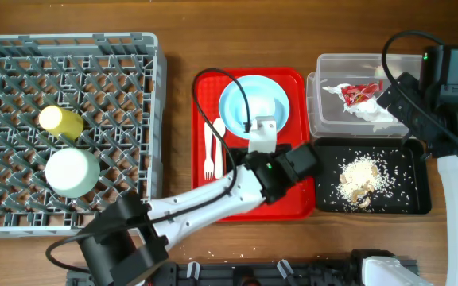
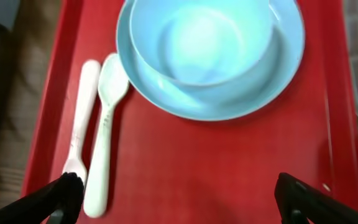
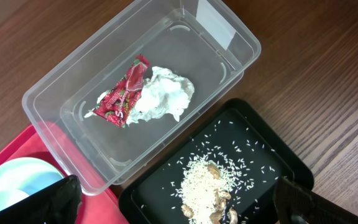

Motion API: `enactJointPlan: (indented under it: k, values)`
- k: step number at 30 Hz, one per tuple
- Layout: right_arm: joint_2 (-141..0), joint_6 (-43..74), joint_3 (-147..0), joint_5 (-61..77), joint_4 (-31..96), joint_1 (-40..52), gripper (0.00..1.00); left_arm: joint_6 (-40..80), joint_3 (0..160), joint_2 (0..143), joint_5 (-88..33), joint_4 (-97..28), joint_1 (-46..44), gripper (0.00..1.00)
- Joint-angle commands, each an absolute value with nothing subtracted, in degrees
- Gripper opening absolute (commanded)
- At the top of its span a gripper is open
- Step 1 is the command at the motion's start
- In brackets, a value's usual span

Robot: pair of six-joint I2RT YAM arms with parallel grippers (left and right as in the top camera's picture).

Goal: Sort waste into correct bins and load items into the dishwasher rack
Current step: 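Lift the white spoon and carry it left over the rack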

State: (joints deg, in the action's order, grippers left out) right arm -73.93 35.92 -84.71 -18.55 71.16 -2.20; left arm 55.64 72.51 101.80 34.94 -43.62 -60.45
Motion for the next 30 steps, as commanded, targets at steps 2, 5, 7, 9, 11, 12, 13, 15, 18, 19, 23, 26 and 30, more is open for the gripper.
enactJointPlan:
  k: [2,5,7,9,11,12,13,15,18,19,23,26,30]
  values:
    - [-74.2,36.0,-84.9,-20.1,71.2,-2.4,1.0,47.9,73.2,102.1,13.7,-44.6,-46.2,1.0]
    - [-74.2,36.0,-84.9,-20.1,71.2,-2.4,1.0,45.6,73.2,102.1,8.1,-46.0,-39.1,1.0]
    - [-74.2,36.0,-84.9,-20.1,71.2,-2.4,1.0,45.5,73.2,102.1,8.7,-46.2,-36.9,1.0]
    - [-74.2,36.0,-84.9,-20.1,71.2,-2.4,1.0,45.3,73.2,102.8,10.5,-45.8,-36.5,0.82]
    - [-74.2,36.0,-84.9,-20.1,71.2,-2.4,1.0,45.3,73.2,104.2,10.5,-46.1,-37.4,0.66]
    - [-74.2,36.0,-84.9,-20.1,71.2,-2.4,1.0,45.3,73.1,105.5,10.5,-46.9,-38.4,0.63]
    - [-74.2,36.0,-84.9,-20.1,71.2,-2.4,1.0,45.4,73.1,106.8,10.5,-47.4,-39.4,0.63]
    - [-74.2,36.0,-84.9,-20.1,71.2,-2.4,1.0,45.3,73.1,108.5,10.5,-47.3,-40.4,0.64]
    - [-74.2,36.0,-84.9,-20.1,71.2,-2.4,1.0,40.4,73.1,110.2,10.5,-46.6,-40.7,0.54]
    - [-74.2,36.0,-84.9,-20.1,71.2,-2.4,1.0,39.2,73.1,110.9,10.9,-46.5,-40.7,0.56]
    - [-74.2,36.0,-84.9,-20.1,71.2,-2.4,1.0,39.2,73.1,112.1,12.9,-45.8,-40.0,0.53]
    - [-74.2,36.0,-84.9,-20.1,71.2,-2.4,1.0,38.7,73.1,112.5,12.8,-45.4,-40.0,0.53]
    - [-74.2,36.0,-84.9,-20.1,71.2,-2.4,1.0,38.8,73.1,112.9,12.4,-44.3,-40.0,0.48]
